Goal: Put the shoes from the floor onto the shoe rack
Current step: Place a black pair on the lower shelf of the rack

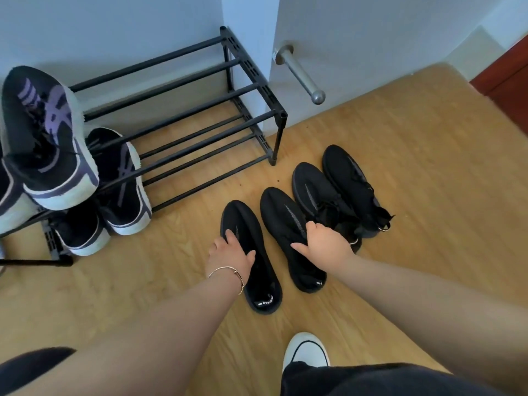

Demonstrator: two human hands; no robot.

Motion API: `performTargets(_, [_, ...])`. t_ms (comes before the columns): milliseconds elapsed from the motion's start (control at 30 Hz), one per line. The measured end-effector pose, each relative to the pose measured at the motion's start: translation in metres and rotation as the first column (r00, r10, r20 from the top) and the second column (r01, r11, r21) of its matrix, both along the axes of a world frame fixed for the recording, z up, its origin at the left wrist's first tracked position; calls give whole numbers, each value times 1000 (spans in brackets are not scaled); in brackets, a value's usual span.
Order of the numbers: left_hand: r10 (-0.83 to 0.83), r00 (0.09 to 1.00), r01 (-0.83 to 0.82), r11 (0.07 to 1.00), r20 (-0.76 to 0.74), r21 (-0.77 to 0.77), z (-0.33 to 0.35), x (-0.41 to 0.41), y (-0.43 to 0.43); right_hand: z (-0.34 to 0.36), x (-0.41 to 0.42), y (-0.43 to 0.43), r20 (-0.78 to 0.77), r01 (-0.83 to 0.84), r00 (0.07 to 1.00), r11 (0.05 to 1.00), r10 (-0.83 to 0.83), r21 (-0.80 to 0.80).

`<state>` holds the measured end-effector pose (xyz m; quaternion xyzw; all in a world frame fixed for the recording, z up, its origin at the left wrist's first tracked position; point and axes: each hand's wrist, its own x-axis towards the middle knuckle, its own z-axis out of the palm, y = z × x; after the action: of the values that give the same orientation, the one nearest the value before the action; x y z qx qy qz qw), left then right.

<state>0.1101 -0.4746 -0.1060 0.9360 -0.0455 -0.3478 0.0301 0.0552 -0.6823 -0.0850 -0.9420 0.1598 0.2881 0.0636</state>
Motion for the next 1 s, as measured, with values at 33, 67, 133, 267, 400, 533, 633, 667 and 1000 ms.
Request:
performTargets(33, [57, 998, -57, 998, -35, -2, -2, -2, -1, -2, 0, 0, -30, 43, 999, 999, -43, 12])
performTargets(67, [128, 989, -129, 992, -69, -11, -4, -4, -3, -4, 0, 1, -52, 90, 995, 996, -88, 25])
performTargets(133, [285, 950, -292, 955, -127, -42, -7, -8, -6, -6, 1, 4, -79, 172, 983, 984, -168, 45])
performTargets(267, [524, 825, -558, 814, -214, -159, -11, -12, -7, -8, 5, 8, -78, 349, 937, 927, -341, 138])
performTargets(400, [651, 695, -718, 649, -305, -251, -18, -12, 0, -14, 13, 11, -103, 465, 885, 852, -454, 239])
performTargets(533, [646, 670, -742, 598, -366, -302, -28, -9, 14, -22, 20, 3, -159, 471, 882, 827, -443, 308])
performTargets(633, [626, 669, -743, 581, -400, -332, -35, -8, 22, -25, 22, -6, -157, 461, 887, 811, -434, 361])
performTargets(667, [628, 664, -747, 576, -406, -330, -36, -8, 24, -25, 22, -8, -152, 461, 886, 805, -438, 372])
performTargets(1000, [704, 576, -804, 397, -414, -443, -37, 7, 46, -19, 50, -10, -122, 465, 869, 708, -480, 532])
